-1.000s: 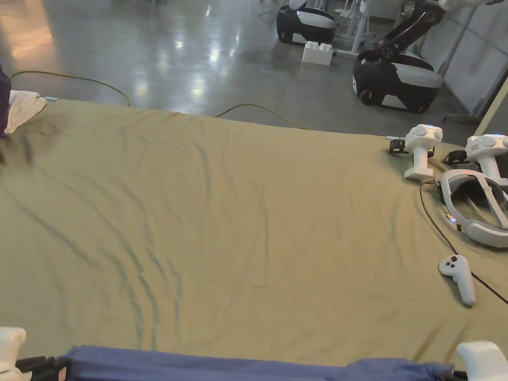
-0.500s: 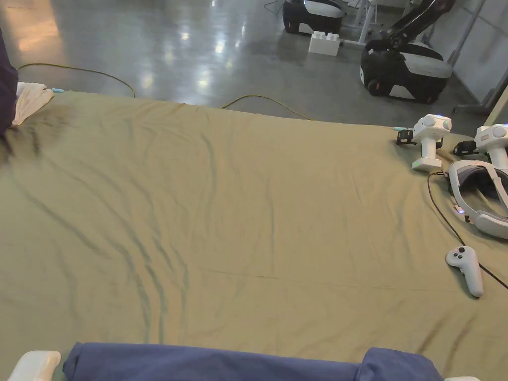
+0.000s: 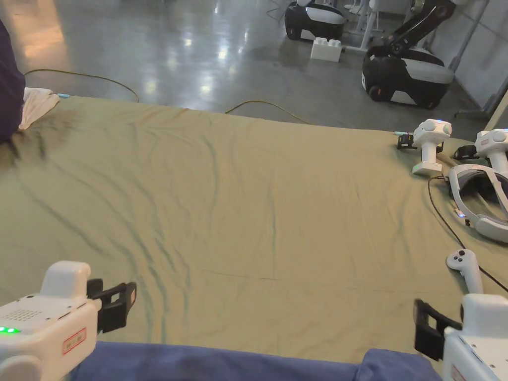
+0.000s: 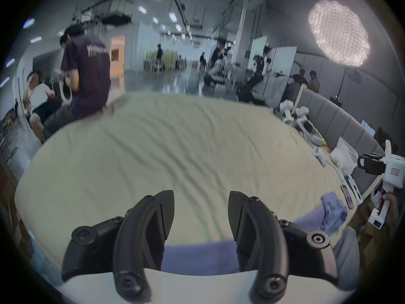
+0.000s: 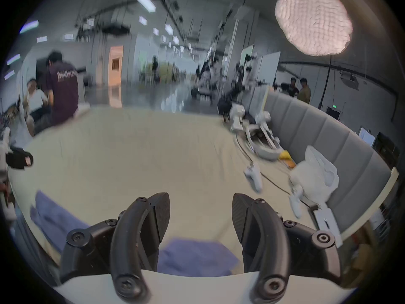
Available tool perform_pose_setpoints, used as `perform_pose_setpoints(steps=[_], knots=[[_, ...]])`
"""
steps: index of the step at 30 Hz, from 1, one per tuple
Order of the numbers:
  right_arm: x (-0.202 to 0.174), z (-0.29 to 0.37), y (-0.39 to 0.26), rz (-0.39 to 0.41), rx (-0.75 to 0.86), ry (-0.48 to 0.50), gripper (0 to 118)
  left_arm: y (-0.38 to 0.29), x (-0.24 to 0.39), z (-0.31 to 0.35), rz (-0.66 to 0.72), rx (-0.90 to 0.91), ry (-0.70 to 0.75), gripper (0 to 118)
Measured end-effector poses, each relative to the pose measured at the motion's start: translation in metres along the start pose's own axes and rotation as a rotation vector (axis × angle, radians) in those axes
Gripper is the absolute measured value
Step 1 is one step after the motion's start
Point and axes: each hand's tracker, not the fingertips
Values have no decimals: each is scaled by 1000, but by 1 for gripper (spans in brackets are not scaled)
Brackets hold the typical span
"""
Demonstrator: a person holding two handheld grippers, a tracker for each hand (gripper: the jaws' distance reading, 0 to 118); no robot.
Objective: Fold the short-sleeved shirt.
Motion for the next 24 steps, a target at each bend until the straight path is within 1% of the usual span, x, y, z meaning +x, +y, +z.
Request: perform_pose_setpoints(steps=[1,3,5,7,9,10,11,12,13,14,15,16,17,18,19,21,23,24], knots=[[-8,-1,4,-26,46,17,64,5,8,1,-12,35,9,57],[-27,-3,16,-65,127,4,64,14,24,5,-43,120,16,57],[-42,-1,24,-99,239,19,64,21,40,10,-90,213,48,57],[-56,1,32,-104,332,7,64,29,61,21,-135,291,101,56],[-68,3,41,-97,387,4,63,35,73,27,-154,347,137,53],[-71,3,44,-101,398,17,61,39,72,26,-156,363,142,47],[-76,3,49,-100,410,34,57,42,75,28,-156,375,140,38],[-79,3,52,-100,416,34,47,44,77,30,-157,386,138,29],[-83,2,54,-99,423,33,18,47,77,31,-162,398,147,20],[-85,2,55,-95,433,30,6,51,77,30,-166,404,166,11],[-89,1,58,-88,440,13,6,53,78,31,-167,414,177,6],[-92,1,58,-85,447,-32,3,54,78,33,-163,432,194,3],[-91,0,59,-96,445,-10,0,56,78,36,-149,450,208,0],[-89,-1,58,-121,449,17,0,59,74,35,-131,458,195,0],[-87,-4,58,-136,444,13,0,62,71,38,-102,473,190,0],[-89,-5,56,-137,445,-13,0,66,64,41,-66,471,174,0],[-87,-5,56,-139,446,-7,0,69,54,42,-34,447,163,0],[-87,-5,56,-139,446,-7,0,69,47,42,-13,405,164,0]])
